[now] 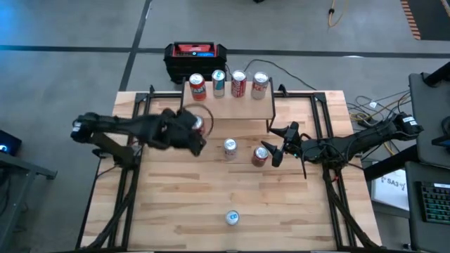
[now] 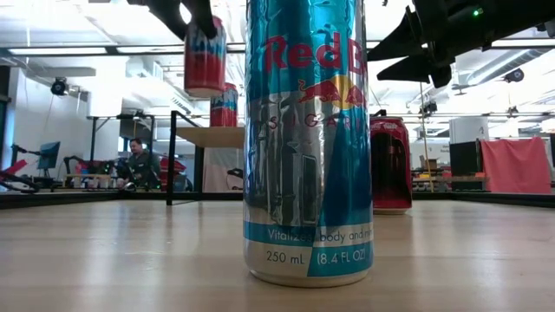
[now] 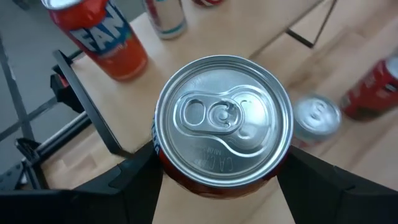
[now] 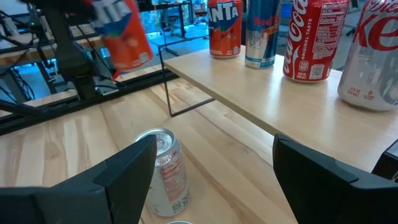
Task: Place canned beverage on shelf
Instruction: Put the red soda can on the shelf aligned with the other red soda can
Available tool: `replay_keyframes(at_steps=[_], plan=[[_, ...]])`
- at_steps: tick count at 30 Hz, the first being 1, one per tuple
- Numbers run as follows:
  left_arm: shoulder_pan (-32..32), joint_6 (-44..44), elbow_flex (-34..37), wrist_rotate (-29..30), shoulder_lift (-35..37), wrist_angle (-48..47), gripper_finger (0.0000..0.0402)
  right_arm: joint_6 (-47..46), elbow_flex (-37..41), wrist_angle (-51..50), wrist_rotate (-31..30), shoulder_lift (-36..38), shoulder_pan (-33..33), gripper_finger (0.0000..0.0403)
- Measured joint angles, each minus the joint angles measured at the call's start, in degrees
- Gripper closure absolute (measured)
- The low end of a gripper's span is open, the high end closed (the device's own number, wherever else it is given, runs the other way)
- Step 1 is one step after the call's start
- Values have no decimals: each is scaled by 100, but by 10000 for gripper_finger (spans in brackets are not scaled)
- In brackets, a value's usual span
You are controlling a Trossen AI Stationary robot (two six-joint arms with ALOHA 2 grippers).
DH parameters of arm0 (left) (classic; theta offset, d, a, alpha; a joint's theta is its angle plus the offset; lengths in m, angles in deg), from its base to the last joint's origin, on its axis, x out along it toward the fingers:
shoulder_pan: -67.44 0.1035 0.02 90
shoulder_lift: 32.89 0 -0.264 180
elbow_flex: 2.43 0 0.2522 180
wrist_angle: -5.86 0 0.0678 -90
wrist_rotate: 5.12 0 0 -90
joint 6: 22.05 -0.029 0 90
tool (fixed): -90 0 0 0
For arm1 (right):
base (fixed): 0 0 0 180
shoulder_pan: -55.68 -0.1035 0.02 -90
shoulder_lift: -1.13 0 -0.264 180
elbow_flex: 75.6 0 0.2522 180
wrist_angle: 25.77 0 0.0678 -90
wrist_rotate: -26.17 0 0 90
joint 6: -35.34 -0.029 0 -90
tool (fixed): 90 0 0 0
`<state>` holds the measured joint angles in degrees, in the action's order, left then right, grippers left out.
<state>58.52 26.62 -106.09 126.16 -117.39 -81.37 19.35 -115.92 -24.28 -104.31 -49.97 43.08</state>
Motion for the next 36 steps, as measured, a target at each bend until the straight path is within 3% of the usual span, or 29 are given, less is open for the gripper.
replay_keyframes(at_steps=[9,16,28,36], plan=[[1465,-1671,237,-889,287,751,145,0,0,0,1,0,-2,103],[2104,-2426,237,-1367,183,997,145,0,0,2,-1,0,0,103],[2192,-2872,368,-1536,347,1207,145,0,-1,2,-1,0,-2,103],[2194,-3003,1389,-1522,965,2271,145,0,0,2,-1,0,-2,103]])
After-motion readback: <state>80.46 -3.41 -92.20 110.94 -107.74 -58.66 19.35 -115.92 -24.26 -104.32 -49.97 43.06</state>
